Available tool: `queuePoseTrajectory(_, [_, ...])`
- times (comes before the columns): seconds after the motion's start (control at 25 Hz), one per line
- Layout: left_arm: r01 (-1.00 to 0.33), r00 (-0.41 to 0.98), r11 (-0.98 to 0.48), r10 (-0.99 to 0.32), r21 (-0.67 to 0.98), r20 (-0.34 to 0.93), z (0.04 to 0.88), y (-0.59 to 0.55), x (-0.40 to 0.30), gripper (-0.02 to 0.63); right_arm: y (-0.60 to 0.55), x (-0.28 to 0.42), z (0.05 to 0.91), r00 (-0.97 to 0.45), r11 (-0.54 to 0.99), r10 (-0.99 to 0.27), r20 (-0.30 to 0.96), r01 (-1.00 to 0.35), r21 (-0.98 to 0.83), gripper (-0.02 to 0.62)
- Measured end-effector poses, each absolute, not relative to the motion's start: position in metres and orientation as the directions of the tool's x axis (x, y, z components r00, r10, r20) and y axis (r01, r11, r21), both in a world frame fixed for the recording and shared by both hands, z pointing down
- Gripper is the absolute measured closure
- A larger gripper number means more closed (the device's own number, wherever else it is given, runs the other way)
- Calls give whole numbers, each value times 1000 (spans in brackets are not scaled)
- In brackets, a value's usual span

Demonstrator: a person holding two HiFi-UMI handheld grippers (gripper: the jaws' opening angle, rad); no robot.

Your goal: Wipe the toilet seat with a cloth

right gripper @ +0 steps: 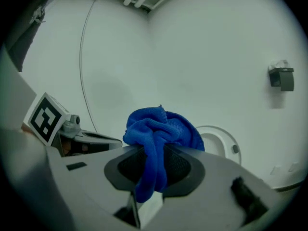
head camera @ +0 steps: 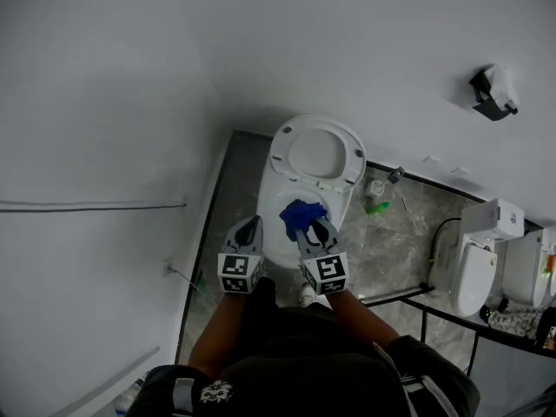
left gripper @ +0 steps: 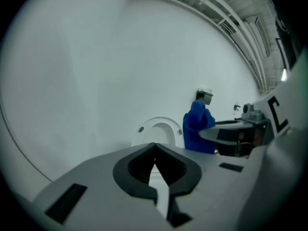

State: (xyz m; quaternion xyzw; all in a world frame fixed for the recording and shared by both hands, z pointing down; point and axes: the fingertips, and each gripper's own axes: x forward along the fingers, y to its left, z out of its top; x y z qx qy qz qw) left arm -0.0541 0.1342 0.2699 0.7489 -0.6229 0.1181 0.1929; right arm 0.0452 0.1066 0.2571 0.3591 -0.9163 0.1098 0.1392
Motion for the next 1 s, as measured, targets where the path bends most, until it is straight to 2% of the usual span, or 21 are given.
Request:
queuePoseTrajectory(0.52, [-995, -19, 52, -926, 80, 377, 230, 263, -7, 597, 207, 90, 228, -832, 866, -481, 276, -500, 3, 505])
queuePoseTrajectory(1.0, [-997, -47, 66, -945, 49, 323, 203, 312, -15, 597, 251, 93, 198, -836, 862, -506, 213, -499, 91, 506])
